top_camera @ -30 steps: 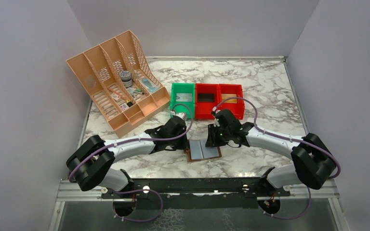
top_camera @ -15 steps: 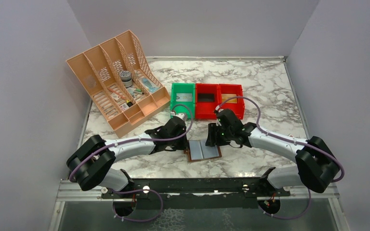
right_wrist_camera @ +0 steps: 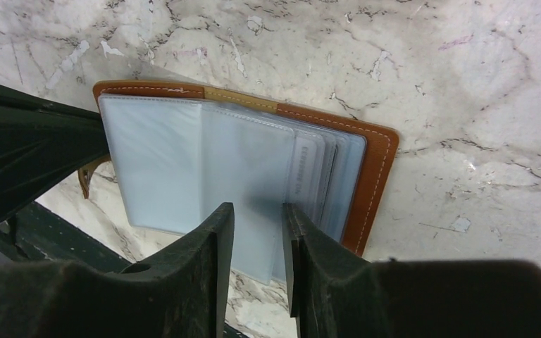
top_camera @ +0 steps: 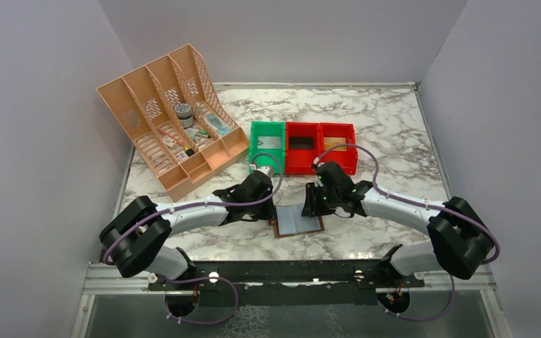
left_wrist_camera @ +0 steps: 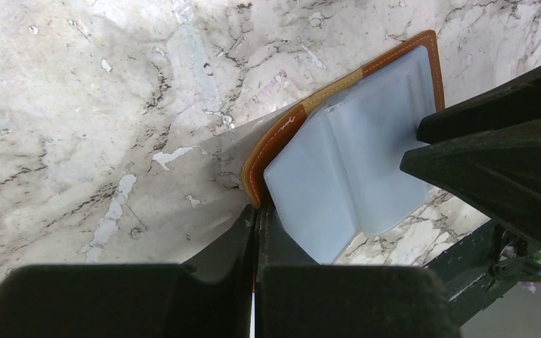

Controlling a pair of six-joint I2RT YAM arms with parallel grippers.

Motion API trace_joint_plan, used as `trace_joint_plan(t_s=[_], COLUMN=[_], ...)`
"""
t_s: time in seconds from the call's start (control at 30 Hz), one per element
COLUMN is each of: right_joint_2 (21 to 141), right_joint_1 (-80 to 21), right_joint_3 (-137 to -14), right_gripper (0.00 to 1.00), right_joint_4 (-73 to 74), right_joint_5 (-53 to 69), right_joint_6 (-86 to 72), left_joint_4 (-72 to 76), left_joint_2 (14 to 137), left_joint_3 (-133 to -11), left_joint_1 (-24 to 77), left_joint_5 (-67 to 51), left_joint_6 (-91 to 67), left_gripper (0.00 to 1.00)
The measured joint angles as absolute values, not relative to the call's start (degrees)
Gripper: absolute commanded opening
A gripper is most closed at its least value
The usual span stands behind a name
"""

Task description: Take the credit cards out of the card holder

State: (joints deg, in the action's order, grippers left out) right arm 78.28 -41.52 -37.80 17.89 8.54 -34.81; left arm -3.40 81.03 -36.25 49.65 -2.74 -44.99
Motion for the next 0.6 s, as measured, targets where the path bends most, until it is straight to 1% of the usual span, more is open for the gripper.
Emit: trace_joint_plan(t_s=[0.17,0.37,0.6], right_joint_2=[78.28,77.06,76.49], right_joint_1=[-41.52,-41.52,-41.52], right_joint_3=[-37.80,-37.80,-37.67], right_gripper=[0.26,0.26,0.29], right_joint_4=[17.89,17.82,12.95], right_joint_5=[8.78,10.66,17.89], right_joint_6=[-34.54,-34.22,-36.45], left_joint_4=[-3.07,-3.03,-3.03], left_joint_2=[81.08,81.08,81.08], left_joint_3=[-36.25,-36.25,-36.25], left_joint_1=[49.65,49.65,49.65], left_joint_5=[-2.74,-2.74,-2.76], left_joint_6=[-45.12,-45.25,-45.52], left_gripper=[0.00,0.00,0.00])
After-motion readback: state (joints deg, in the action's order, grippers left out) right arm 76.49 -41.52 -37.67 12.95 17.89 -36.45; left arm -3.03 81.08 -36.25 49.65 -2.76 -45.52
